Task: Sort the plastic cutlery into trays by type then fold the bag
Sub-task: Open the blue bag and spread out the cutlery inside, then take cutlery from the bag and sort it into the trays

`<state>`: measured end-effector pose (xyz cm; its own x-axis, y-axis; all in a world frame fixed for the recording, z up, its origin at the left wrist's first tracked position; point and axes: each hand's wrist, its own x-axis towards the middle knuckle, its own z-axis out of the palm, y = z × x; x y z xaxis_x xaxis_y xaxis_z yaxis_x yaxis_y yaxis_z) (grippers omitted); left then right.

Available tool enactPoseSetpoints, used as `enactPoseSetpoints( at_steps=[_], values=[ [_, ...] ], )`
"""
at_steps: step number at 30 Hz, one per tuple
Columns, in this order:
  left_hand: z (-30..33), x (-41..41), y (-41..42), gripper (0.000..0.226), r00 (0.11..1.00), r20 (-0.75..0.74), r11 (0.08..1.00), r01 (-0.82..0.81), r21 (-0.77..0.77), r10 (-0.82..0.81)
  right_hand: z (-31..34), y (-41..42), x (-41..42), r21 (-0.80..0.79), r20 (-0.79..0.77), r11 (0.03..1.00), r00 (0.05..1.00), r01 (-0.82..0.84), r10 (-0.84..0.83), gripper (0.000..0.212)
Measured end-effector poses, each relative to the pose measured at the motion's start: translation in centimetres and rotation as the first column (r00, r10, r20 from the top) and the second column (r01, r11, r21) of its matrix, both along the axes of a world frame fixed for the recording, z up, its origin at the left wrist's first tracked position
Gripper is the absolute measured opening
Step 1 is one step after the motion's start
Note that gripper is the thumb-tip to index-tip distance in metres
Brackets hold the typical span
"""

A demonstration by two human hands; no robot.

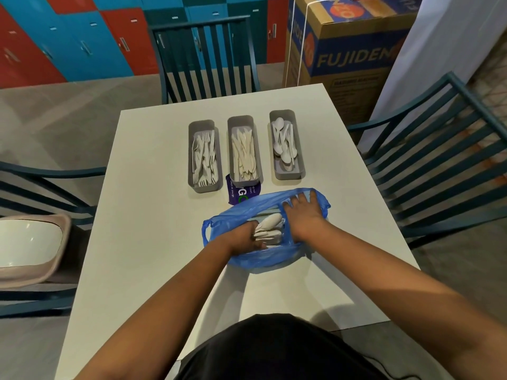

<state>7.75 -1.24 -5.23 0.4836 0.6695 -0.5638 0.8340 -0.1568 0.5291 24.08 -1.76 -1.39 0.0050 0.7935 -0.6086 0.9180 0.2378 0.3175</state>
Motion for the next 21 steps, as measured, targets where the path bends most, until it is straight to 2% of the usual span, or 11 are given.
enactPoseSetpoints(
  at_steps=[8, 11, 14, 17, 21],
  values=[
    [1.0, -0.7, 0.3, 0.044, 0.986, 0.154, 0.998, -0.058, -0.039, 0.063, 0.0, -0.2, 0.0, 0.001, -0.008, 1.000, 1.000, -0.001, 0.001, 0.097],
    [1.7, -0.7, 0.3, 0.037, 0.967, 0.245, 0.996, -0.060, -0.064, 0.074, -0.1, -0.1, 0.3, 0.001, -0.006, 1.000, 1.000, -0.006, 0.006, 0.096],
    [2.5, -0.7, 0.6, 0.025, 0.924, 0.347, 0.985, -0.131, -0.115, 0.163, -0.1, 0.1, 0.6, 0.008, -0.049, 1.000, 0.999, -0.024, 0.024, 0.095],
    [3.6, -0.5, 1.0, 0.004, 0.807, 0.479, 0.936, -0.262, -0.236, 0.346, 0.2, 0.1, 0.8, 0.054, -0.127, 0.998, 0.991, -0.045, 0.051, 0.088],
    [4.9, 0.2, 1.4, 0.012, 0.525, 0.587, 0.787, -0.432, -0.440, 0.616, 0.8, 0.3, 0.8, 0.185, -0.420, 0.983, 0.905, 0.017, 0.063, 0.047]
  ],
)
